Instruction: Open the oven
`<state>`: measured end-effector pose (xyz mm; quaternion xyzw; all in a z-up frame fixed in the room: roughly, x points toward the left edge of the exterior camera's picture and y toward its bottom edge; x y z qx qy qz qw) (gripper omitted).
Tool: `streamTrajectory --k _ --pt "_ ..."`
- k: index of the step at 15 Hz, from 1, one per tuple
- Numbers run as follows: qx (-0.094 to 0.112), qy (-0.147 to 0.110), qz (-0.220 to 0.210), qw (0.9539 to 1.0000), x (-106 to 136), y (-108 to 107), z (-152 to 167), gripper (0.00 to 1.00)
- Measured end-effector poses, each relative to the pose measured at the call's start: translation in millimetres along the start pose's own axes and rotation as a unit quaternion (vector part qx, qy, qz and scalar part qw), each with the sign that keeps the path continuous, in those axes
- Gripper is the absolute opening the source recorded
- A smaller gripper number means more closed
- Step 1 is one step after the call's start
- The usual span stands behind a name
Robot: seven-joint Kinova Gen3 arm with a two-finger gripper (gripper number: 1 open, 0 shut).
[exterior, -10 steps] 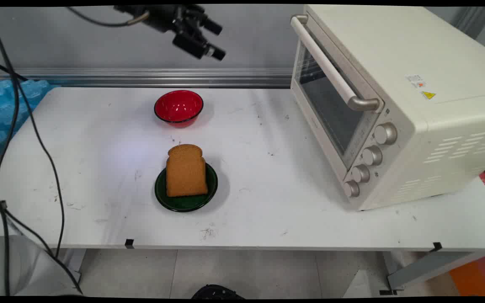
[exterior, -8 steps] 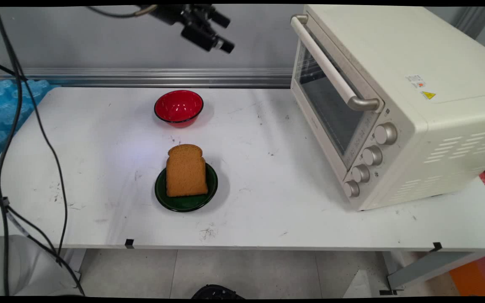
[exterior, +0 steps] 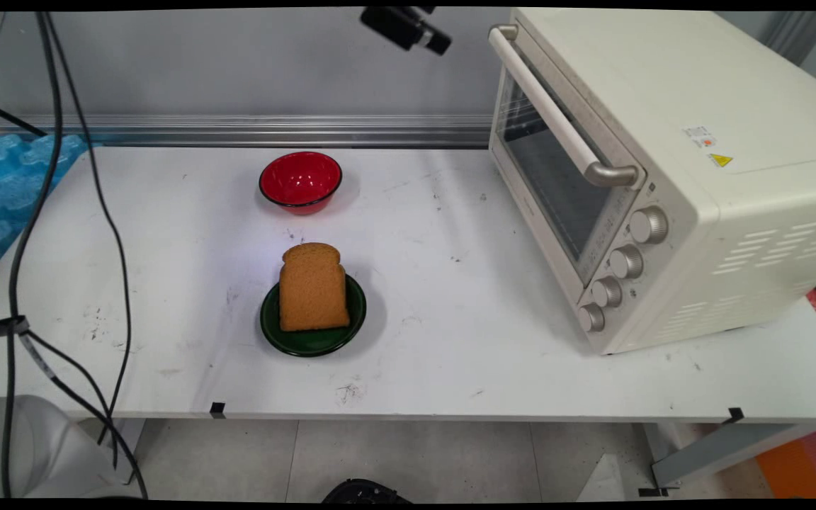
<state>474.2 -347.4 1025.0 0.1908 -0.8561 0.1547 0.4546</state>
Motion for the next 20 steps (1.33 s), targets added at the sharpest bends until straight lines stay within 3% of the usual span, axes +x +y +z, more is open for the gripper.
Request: streamTrajectory --k 2,3,13,20 --pt "-0.001 0.005 0.0 1.0 14 -1 13 1.0" --pt "-0.001 0.006 0.0 1.0 20 -1 19 0.0" --pt "-0.008 0.016 -0.007 0.9998 60 -8 89 0.0" --pt "-0.009 0.01 -0.007 0.9999 65 -13 113 0.0"
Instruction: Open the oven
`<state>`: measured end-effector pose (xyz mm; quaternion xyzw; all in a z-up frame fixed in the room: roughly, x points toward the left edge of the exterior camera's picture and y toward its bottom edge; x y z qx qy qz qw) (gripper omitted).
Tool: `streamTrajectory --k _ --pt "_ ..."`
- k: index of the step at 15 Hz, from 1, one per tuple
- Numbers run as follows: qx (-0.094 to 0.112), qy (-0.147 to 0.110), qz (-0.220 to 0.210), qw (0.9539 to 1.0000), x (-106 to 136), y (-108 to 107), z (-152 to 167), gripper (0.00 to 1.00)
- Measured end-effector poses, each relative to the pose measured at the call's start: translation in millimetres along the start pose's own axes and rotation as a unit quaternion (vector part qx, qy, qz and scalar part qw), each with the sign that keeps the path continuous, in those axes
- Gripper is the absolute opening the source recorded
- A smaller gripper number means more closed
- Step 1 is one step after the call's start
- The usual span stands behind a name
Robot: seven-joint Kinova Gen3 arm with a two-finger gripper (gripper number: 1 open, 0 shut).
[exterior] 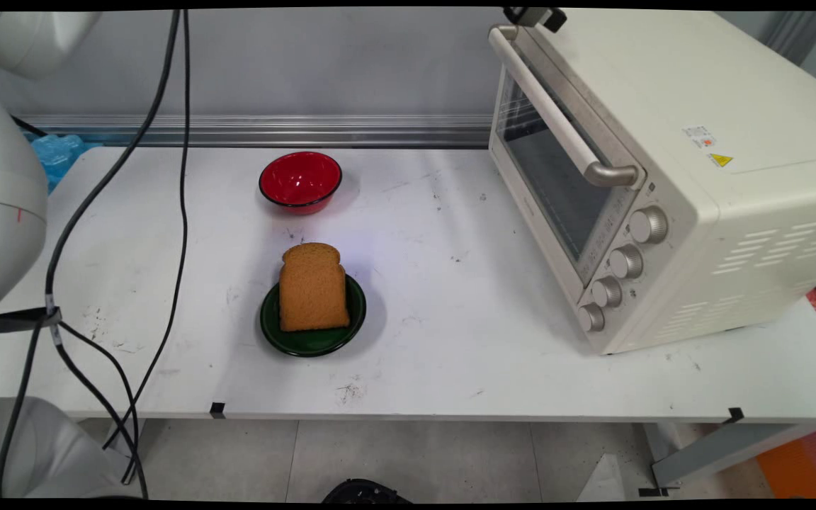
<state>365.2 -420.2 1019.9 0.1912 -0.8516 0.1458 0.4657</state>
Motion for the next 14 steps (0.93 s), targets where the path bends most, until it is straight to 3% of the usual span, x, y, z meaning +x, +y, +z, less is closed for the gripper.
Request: streamTrajectory --k 14 --pt "-0.011 -0.027 -0.006 0.9996 -15 2 30 0.0"
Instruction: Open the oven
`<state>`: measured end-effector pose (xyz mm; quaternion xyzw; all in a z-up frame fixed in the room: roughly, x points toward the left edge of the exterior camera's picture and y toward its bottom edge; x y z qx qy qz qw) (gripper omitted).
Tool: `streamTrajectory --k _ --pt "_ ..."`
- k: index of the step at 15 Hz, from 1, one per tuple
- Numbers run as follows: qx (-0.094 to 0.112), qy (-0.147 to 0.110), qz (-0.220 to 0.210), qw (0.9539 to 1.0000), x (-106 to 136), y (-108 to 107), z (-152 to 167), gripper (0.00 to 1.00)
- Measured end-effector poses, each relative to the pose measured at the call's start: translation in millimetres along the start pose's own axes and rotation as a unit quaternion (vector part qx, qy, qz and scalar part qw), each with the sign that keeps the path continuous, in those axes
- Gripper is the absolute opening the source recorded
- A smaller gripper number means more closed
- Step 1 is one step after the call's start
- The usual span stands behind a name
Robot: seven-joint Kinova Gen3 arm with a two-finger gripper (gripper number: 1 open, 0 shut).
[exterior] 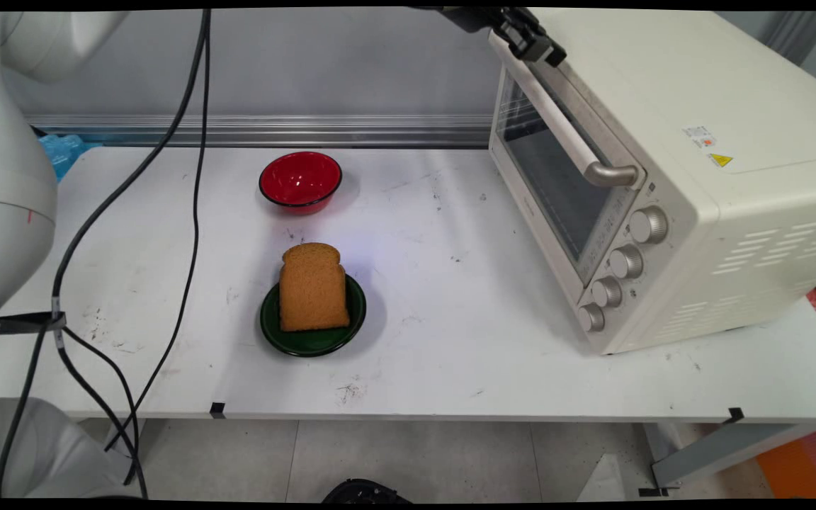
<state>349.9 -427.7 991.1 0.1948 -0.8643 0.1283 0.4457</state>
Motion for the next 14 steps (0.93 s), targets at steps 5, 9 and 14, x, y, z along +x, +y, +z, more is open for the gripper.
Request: streamTrajectory --k 5,9,14 --pt "-0.004 -0.005 -0.004 1.0 -2 0 14 0.0" --pt "-0.005 -0.009 -0.004 0.9999 -4 -1 23 0.0" --pt "-0.007 -0.016 -0.003 0.9998 -8 -3 30 0.0"
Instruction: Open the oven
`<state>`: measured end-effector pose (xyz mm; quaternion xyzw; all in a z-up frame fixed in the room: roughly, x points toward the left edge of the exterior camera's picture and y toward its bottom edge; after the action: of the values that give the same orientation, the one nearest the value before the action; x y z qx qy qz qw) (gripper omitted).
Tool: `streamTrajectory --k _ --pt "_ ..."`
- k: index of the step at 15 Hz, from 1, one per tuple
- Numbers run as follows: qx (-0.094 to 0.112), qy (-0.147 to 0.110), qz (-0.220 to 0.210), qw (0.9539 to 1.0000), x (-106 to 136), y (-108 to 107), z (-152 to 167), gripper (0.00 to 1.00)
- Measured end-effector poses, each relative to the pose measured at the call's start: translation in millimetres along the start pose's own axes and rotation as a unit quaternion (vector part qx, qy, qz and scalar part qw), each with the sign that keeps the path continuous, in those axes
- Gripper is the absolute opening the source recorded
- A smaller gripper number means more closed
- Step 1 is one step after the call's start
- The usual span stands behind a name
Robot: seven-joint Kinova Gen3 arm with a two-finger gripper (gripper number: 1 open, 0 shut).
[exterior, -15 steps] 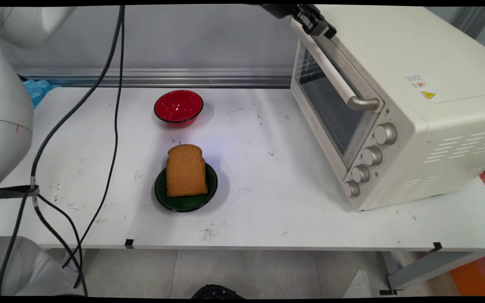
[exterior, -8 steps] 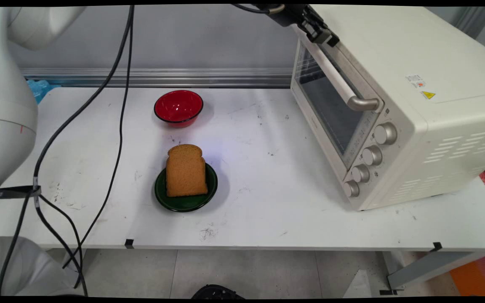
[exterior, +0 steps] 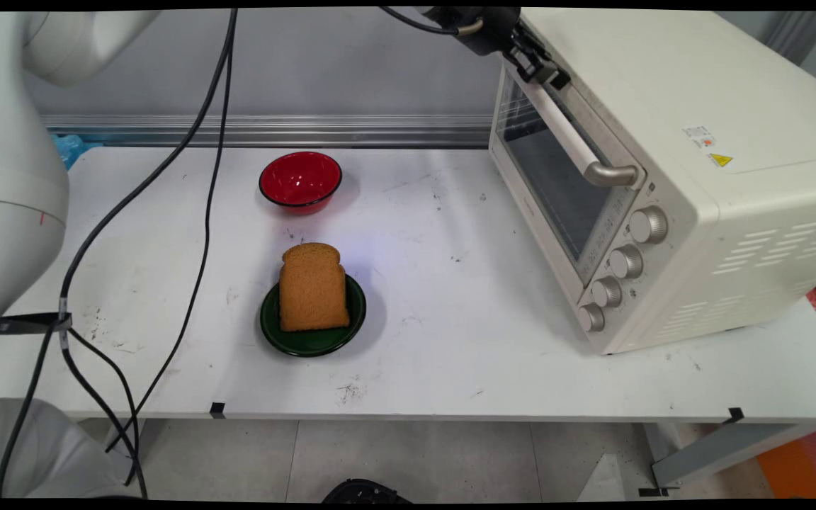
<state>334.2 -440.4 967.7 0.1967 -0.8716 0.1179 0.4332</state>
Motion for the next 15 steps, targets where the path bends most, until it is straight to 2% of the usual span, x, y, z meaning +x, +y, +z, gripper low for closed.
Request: streamTrajectory --k 8,15 --pt "-0.006 -0.009 0.008 0.9999 -5 1 6 0.0" --pt "-0.009 -0.012 0.026 0.9996 -11 2 -7 0.0"
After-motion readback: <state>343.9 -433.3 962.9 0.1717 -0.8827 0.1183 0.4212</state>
